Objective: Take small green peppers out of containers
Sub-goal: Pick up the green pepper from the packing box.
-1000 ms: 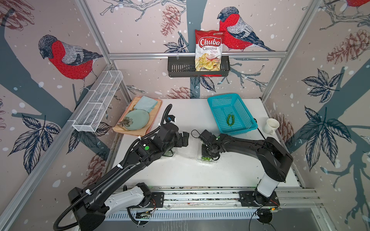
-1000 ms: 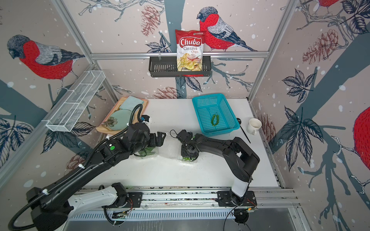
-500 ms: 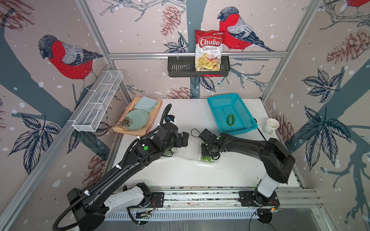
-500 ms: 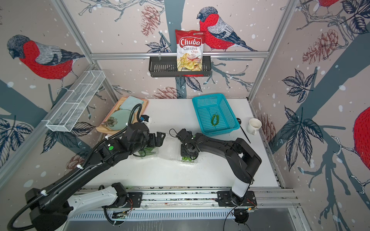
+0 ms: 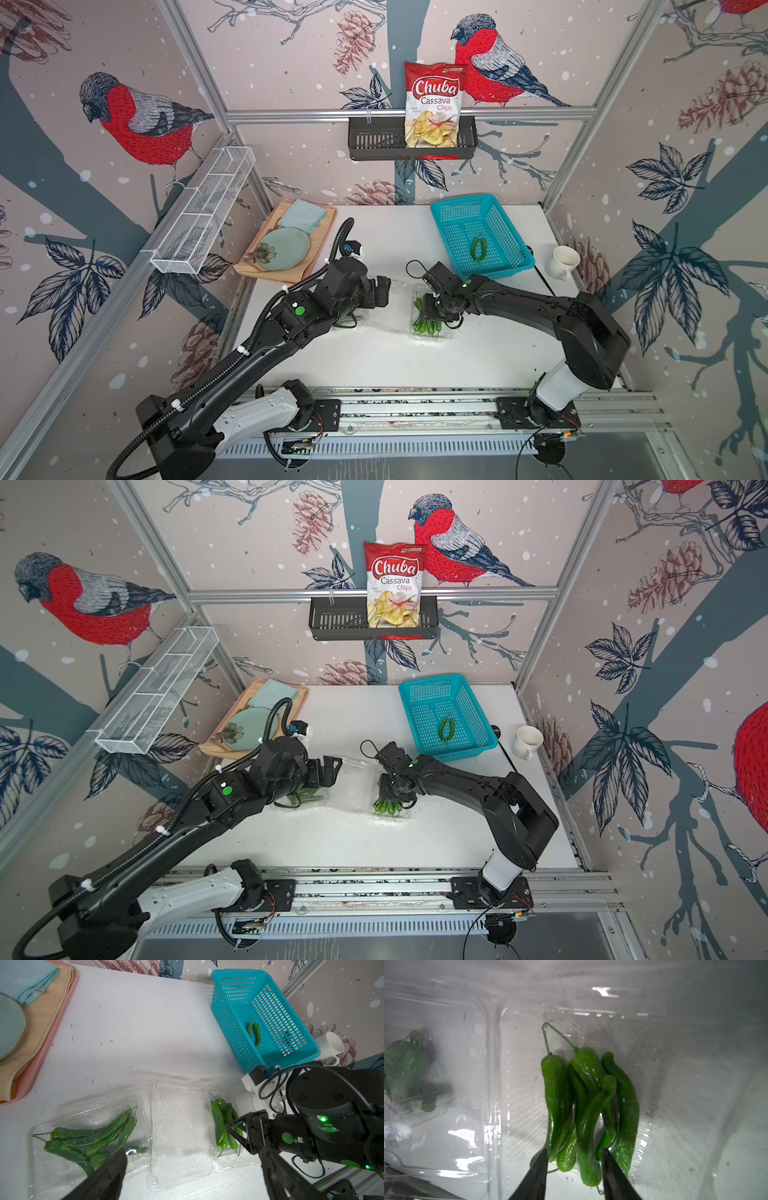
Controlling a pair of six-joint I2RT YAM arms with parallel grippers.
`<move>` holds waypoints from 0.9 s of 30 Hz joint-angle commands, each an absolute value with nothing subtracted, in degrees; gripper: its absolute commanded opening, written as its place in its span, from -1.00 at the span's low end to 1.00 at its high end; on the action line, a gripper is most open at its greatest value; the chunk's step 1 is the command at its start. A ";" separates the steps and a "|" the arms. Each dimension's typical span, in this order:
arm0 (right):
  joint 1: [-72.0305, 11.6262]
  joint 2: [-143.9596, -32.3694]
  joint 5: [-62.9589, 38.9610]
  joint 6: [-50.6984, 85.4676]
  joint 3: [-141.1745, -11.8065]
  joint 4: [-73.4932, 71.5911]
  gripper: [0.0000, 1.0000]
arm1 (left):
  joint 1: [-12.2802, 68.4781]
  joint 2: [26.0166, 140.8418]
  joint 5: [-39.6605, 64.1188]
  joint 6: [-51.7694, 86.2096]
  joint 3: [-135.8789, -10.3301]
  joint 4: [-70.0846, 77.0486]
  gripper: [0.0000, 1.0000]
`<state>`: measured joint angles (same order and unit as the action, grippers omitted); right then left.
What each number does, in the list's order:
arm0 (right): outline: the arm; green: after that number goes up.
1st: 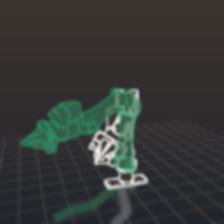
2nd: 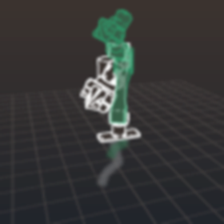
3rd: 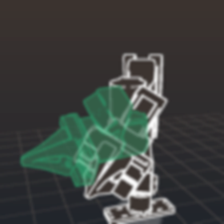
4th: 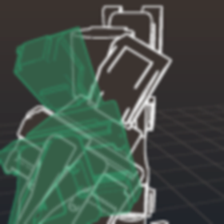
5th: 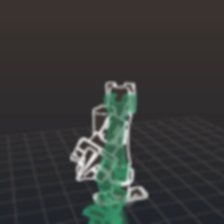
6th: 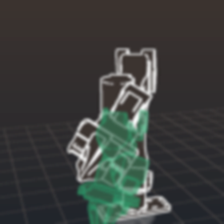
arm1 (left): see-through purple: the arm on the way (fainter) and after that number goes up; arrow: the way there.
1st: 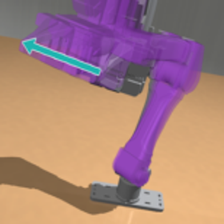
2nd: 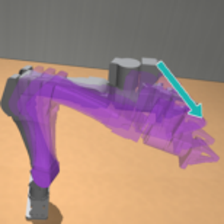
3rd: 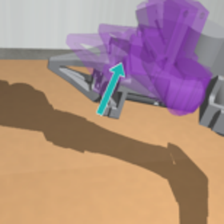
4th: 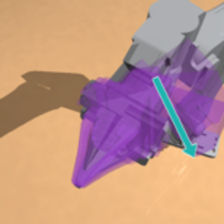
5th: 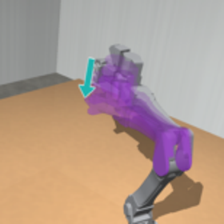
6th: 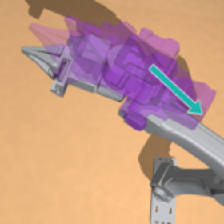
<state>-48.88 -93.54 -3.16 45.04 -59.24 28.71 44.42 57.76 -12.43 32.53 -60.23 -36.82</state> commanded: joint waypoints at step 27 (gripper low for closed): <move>-49.07 -91.05 -4.73 42.89 -62.56 35.25 -0.76 | 44.38 56.30 -13.54 32.15 -58.93 -36.94 0.92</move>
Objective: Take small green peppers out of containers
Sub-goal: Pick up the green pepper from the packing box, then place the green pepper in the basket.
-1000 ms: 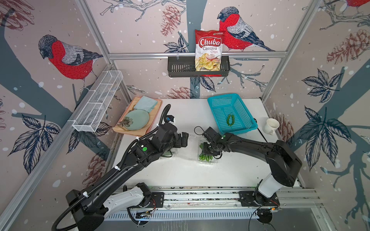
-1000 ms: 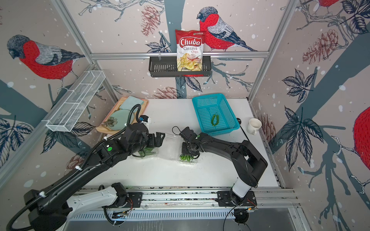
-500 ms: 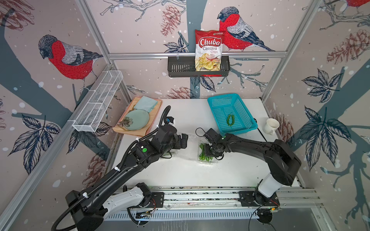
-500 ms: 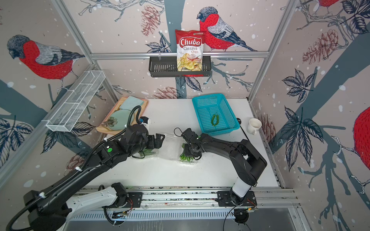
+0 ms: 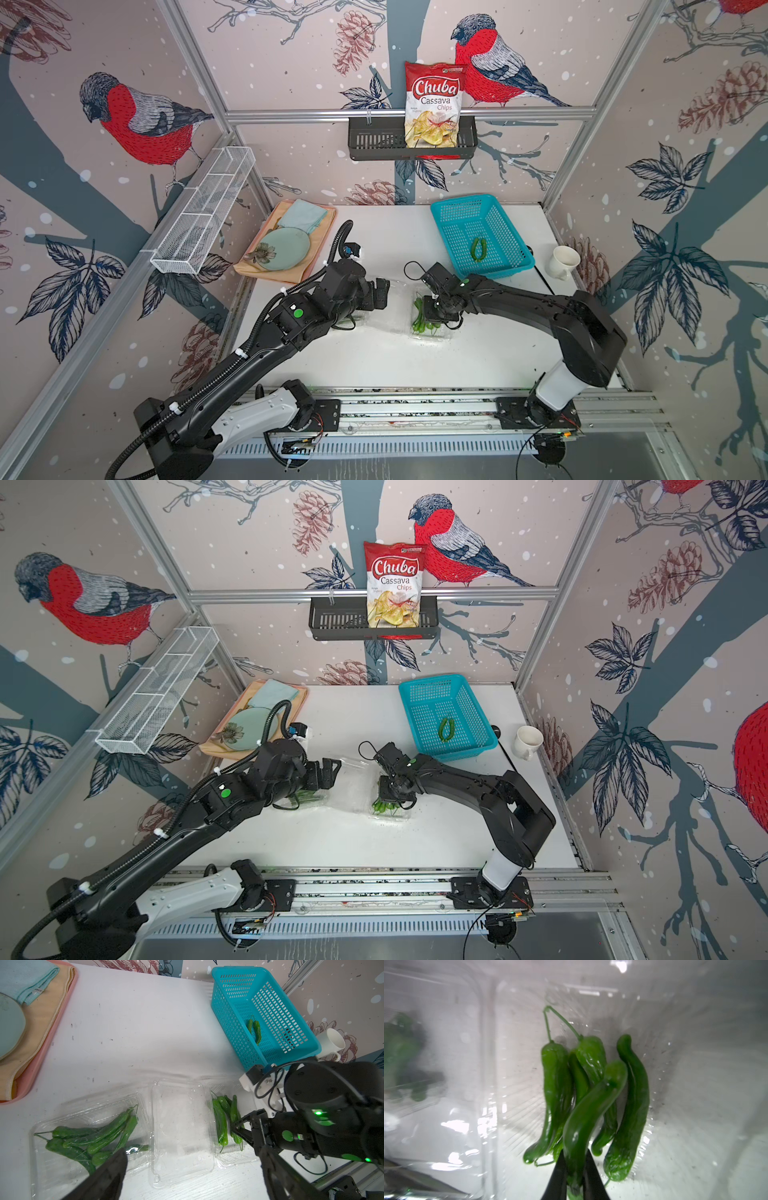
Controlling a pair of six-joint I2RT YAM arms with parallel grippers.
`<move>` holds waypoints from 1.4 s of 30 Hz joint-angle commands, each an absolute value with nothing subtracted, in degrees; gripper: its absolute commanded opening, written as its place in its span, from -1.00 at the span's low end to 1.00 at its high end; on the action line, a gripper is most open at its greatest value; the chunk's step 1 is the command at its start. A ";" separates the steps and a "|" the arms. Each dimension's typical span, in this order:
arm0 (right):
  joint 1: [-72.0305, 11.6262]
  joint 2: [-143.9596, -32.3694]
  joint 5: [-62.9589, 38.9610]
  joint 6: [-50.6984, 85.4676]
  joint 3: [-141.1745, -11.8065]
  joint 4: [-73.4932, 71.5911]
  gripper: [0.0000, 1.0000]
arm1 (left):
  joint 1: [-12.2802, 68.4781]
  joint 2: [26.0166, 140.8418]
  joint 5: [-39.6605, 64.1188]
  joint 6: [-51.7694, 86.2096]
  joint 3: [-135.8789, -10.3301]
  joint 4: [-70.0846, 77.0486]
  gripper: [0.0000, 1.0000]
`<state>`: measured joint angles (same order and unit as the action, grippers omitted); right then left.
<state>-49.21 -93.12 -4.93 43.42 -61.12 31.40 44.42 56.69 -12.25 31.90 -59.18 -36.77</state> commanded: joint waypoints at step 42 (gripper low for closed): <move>-13.53 -120.03 -7.68 27.33 -85.34 15.88 -0.28 | 44.38 73.92 -10.65 33.21 -71.08 -36.21 0.91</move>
<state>-13.39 -119.20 -9.32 27.16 -84.55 15.59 44.42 73.84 -10.85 31.59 -70.46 -36.67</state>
